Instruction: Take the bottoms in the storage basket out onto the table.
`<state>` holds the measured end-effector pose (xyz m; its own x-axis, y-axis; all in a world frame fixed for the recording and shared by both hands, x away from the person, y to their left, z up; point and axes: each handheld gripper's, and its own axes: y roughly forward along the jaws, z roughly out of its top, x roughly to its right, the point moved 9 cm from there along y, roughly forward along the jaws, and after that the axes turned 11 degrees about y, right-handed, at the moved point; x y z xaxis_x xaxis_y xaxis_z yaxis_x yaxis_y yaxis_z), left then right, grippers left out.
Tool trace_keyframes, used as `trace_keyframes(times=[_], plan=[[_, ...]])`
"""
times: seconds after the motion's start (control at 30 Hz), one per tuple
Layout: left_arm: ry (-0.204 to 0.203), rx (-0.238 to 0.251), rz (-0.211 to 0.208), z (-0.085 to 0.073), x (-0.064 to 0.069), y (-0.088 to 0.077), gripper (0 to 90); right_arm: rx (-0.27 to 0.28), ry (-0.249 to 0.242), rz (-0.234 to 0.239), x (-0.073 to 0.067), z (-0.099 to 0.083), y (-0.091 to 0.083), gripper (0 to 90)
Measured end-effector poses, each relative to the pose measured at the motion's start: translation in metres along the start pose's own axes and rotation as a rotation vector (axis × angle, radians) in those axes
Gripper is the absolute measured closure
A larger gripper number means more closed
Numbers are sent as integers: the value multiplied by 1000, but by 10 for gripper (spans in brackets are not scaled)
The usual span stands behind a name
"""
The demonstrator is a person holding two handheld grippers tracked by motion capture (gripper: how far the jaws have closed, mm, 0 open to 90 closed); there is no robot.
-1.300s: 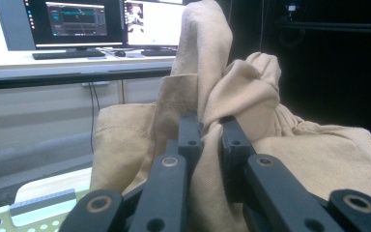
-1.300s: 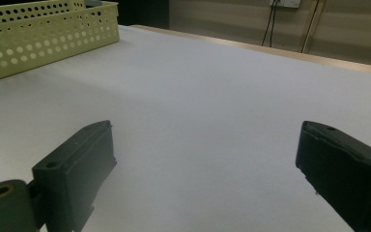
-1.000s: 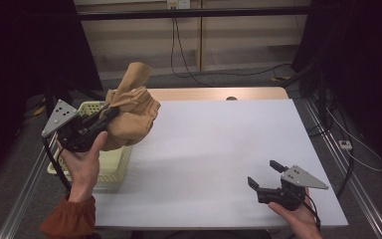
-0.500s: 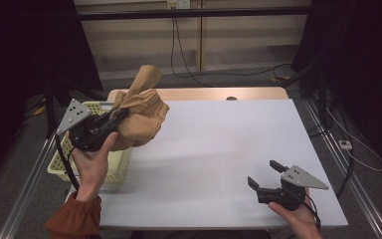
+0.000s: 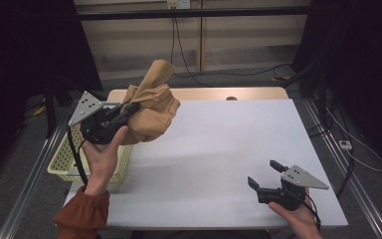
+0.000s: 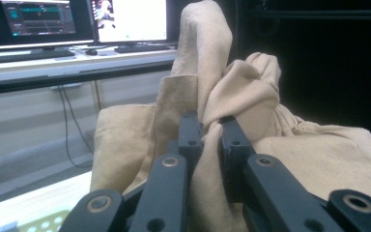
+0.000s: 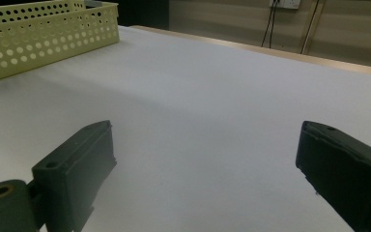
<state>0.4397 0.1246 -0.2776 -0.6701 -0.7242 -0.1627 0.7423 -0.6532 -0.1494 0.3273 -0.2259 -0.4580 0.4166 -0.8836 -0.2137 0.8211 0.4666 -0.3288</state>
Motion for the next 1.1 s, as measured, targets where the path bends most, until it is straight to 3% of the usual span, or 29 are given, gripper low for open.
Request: trace_keyframes(times=[0.37, 0.63, 0.77, 0.93, 1.1], plan=[[-5, 16, -22, 10, -2, 11, 834, -2, 1, -2, 0, 0, 0, 66], [-37, 20, -60, 10, 5, 27, 834, -1, 0, 3, 0, 0, 0, 66], [-27, 23, -80, 11, 11, 36, 834, 1, 5, 1, 0, 0, 0, 66], [18, 14, -81, 13, 19, 46, 834, 0, 7, 2, 0, 0, 0, 66], [15, 14, -103, 13, 26, 58, 834, 0, 5, 5, 0, 0, 0, 66]])
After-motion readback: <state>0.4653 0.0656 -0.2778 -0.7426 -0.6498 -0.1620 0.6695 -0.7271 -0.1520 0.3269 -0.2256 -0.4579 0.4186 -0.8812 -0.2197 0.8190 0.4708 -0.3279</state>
